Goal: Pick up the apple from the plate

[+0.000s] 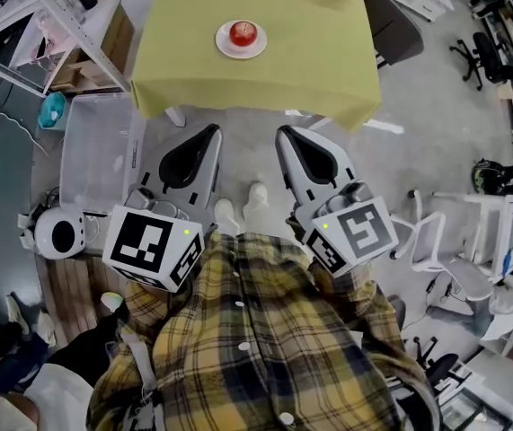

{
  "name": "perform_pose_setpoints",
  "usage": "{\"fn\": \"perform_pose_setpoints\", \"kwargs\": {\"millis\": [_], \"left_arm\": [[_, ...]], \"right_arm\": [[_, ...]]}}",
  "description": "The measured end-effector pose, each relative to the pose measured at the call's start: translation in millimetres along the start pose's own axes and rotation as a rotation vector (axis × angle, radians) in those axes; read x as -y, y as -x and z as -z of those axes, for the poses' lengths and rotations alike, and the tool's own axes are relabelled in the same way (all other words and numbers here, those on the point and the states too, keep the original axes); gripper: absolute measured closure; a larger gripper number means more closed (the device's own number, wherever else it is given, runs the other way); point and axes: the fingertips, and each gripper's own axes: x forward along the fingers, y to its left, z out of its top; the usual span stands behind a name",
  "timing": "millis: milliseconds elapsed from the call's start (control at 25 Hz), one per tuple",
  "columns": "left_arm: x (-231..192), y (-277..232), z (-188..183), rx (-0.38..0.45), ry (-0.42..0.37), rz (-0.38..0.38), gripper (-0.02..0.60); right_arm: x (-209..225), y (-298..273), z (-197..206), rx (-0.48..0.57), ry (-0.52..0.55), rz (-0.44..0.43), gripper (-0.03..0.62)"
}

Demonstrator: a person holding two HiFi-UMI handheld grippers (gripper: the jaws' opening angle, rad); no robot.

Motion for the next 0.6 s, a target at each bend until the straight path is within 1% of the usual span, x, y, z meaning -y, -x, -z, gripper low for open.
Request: {"fn": "perform_pose_setpoints", "kwargs": {"millis": [320, 600], "left_arm": [[-15.6, -41.9, -7.9, -0.001, -0.005, -0.006, 0.575], [-32.5, -110.5, -30.9, 0.029, -0.005, -0.027, 0.575]], "right_arm": [[41.2, -24.1, -4.4, 0.002, -0.005, 0.014, 0.597], [100.3, -60.0, -21.4, 0.001, 0.016, -0.015, 0.597]]}}
